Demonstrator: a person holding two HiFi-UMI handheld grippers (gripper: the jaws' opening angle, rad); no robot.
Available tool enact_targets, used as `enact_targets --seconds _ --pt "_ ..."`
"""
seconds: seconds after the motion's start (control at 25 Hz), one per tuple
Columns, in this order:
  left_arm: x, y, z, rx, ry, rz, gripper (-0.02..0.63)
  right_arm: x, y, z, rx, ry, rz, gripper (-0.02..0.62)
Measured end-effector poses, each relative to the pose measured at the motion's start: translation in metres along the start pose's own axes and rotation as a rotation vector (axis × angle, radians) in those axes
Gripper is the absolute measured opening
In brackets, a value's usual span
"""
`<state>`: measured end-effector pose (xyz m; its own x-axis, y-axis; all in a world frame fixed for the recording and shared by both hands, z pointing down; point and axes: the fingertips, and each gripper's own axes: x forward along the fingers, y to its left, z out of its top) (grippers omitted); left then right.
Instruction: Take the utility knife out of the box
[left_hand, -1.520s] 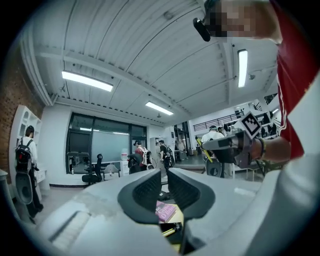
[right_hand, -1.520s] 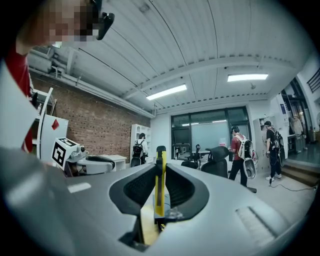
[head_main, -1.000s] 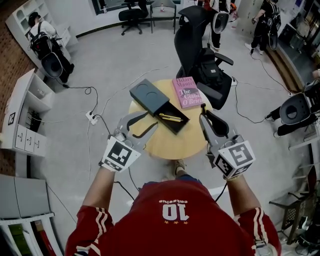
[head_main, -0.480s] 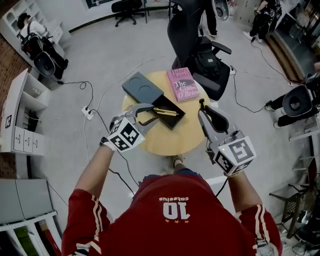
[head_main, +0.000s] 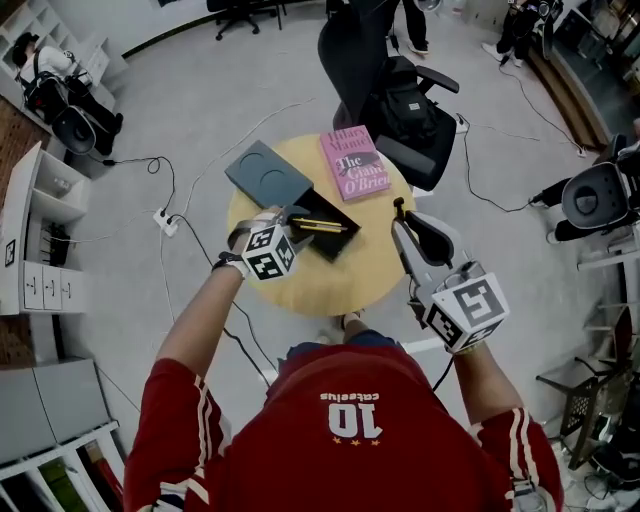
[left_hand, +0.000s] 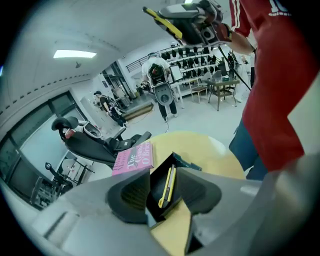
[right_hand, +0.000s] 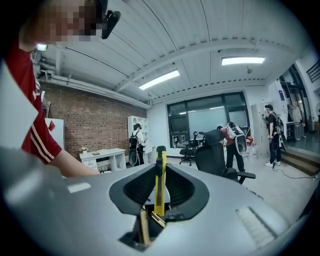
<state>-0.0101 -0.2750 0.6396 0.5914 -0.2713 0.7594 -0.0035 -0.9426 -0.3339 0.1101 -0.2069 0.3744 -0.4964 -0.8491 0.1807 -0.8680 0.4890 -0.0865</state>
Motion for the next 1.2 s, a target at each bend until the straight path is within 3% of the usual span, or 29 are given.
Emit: enact_targets --seconds 0.52,1.2 --pt "0.095 -0.013 -0.054 0.041 0.191 -0.126 0.16 0.02 -0.044 -0.029 0.059 0.059 -0.016 0.061" --pt "0.157 -0.028 -0.084 0.085 0.352 -0.291 0.16 0.045 -0.064 -0.05 0.099 0.121 -0.004 0.061"
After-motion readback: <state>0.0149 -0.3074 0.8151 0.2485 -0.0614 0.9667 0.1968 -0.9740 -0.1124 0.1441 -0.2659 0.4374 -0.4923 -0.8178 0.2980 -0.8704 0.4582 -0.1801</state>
